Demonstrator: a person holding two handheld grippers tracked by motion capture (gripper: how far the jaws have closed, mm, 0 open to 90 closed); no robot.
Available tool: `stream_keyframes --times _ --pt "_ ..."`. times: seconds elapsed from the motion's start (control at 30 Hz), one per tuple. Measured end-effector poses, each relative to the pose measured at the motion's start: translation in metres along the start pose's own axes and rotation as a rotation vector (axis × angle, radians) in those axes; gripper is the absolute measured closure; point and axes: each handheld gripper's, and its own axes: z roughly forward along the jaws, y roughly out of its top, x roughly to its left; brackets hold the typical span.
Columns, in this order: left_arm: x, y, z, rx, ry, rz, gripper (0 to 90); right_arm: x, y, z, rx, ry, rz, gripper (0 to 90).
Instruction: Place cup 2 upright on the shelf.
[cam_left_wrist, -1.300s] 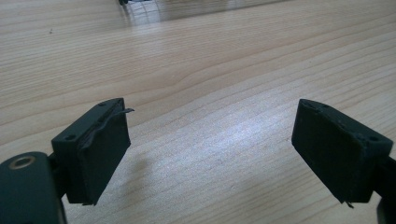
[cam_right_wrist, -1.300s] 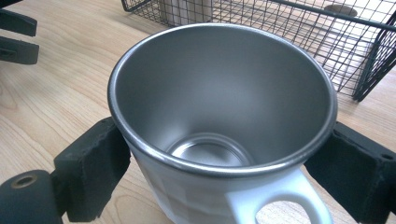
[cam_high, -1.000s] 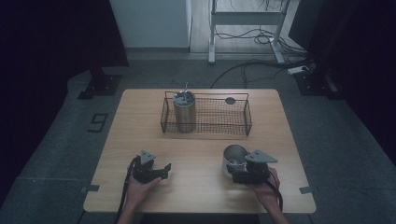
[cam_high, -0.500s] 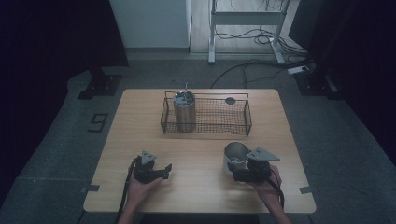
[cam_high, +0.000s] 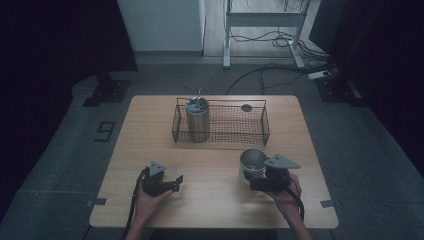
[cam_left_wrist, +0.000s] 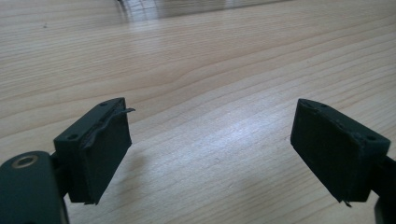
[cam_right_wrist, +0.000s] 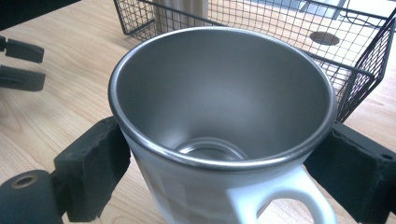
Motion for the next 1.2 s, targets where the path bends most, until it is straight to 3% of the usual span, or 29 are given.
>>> stream_keyframes --times 0.5,1.2 --pt "-0.002 0.0 -0.001 -0.006 -0.025 -0.007 12.3 -0.004 0.023 -0.006 -0.017 -0.016 0.007 9.0" --pt "0.0 0.0 -0.003 -0.015 -0.037 -0.017 12.6 -0.016 0.05 -0.002 -0.023 -0.045 0.018 9.0"
